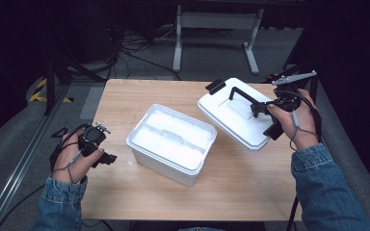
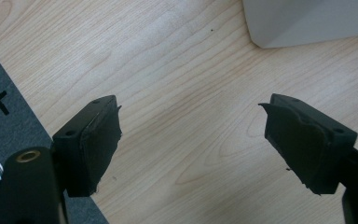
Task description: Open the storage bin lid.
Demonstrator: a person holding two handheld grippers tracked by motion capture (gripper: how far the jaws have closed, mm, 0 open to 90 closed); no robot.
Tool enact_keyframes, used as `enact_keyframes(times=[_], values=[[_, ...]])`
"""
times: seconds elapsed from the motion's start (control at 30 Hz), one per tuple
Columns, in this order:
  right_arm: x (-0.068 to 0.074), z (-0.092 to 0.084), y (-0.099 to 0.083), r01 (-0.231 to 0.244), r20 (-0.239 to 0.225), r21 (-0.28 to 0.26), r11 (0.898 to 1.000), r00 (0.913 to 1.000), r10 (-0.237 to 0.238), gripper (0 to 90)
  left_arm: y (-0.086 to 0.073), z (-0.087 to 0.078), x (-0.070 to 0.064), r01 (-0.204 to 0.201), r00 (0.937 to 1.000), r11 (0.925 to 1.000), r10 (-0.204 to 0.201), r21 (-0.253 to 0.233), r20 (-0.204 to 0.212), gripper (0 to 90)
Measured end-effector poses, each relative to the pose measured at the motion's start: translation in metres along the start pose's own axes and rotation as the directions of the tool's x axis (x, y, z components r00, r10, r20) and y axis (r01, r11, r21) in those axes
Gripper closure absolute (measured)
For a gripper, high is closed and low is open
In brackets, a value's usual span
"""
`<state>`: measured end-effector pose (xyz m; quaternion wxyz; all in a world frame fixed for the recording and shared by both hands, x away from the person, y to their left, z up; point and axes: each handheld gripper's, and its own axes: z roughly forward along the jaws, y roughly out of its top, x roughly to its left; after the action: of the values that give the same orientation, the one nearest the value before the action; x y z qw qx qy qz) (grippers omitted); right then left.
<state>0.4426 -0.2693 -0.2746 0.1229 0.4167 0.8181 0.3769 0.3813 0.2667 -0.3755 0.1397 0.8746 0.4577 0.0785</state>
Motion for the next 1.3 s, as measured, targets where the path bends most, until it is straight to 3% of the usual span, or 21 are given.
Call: enact_keyframes(times=[0.4, 0.6, 0.9, 1.3], values=[[-0.039, 0.021, -0.023, -0.069, 0.065, 0.022, 0.997, 0.9956, 0.067, 85.1, -0.004, 0.0, 0.001, 0.002, 1.0, 1.0, -0.002, -0.005, -0.007, 19.2], [-0.06, 0.043, -0.044, -0.101, 0.078, 0.049, 0.994, 0.9922, 0.097, 85.1, -0.002, 0.002, 0.0, 0.004, 1.0, 1.0, -0.004, 0.003, -0.003, 19.1], [-0.073, 0.068, -0.066, -0.135, 0.089, 0.086, 0.987, 0.9879, 0.127, 85.1, -0.002, 0.003, 0.002, -0.019, 0.9997, 0.9998, 0.019, 0.003, -0.013, 19.1], [-0.082, 0.089, -0.087, -0.174, 0.075, 0.101, 0.98, 0.9831, 0.167, 85.0, -0.003, 0.004, 0.001, 0.0, 1.0, 1.0, 0.0, 0.007, 0.0, 19.1]])
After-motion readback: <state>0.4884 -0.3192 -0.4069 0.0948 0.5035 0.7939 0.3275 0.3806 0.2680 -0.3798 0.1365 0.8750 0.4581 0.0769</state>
